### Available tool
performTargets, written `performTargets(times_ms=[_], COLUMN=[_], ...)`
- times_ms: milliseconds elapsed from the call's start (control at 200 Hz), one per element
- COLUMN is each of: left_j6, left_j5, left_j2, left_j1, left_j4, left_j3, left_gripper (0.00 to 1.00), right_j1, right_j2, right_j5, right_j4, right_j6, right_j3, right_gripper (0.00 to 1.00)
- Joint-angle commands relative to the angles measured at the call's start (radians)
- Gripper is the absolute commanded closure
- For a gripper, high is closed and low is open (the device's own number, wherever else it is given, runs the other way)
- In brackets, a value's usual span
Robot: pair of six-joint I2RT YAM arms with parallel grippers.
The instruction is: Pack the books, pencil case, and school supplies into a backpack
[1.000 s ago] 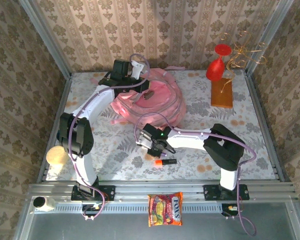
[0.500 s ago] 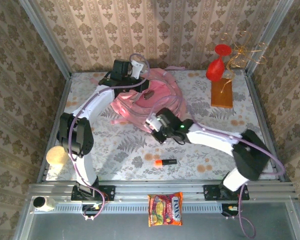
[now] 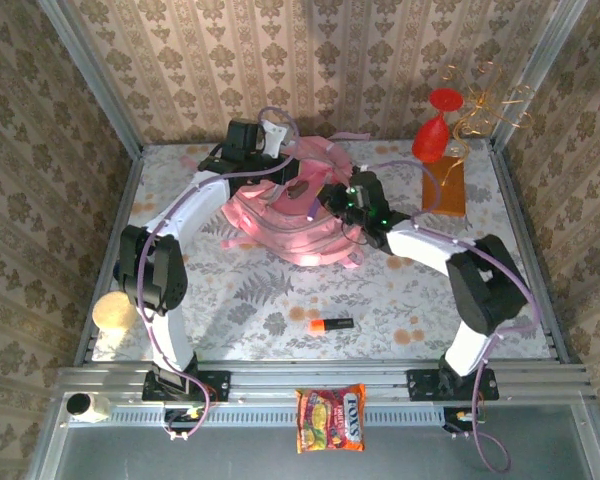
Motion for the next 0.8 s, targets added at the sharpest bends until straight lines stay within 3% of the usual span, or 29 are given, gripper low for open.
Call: performTargets(times_ms=[0, 185, 415, 565, 795], left_j6=[-0.012, -0.004, 0.005, 0.004, 0.015], left_j5=[0.002, 0.006, 0.011, 0.013, 0.000], left_j2=[-0.066, -0.062, -0.061, -0.053, -0.046], left_j1=[-0.005, -0.004, 0.007, 0.016, 0.016], left_j4=[0.089, 0.094, 0.099, 0.101, 0.095], left_j3=[0.013, 0.008, -0.001, 0.001, -0.001], left_gripper=[1.00, 1.00, 1.00, 1.00, 1.00], right_j1=[0.009, -0.011, 0.015, 0.178, 0.389], right_j2=[0.057, 0.034, -0.268, -0.361, -0.371], right_j5=[0.122, 0.090, -0.019, -0.005, 0.013], right_j4=[0.005, -0.101, -0.319, -0.643, -0.792], right_j6=[0.168, 0.025, -0.520, -0.953, -1.289], right_j3=[0.080, 0.112, -0.070, -0.088, -0.199], right_gripper=[0.76, 0.58, 0.45, 0.38, 0.28])
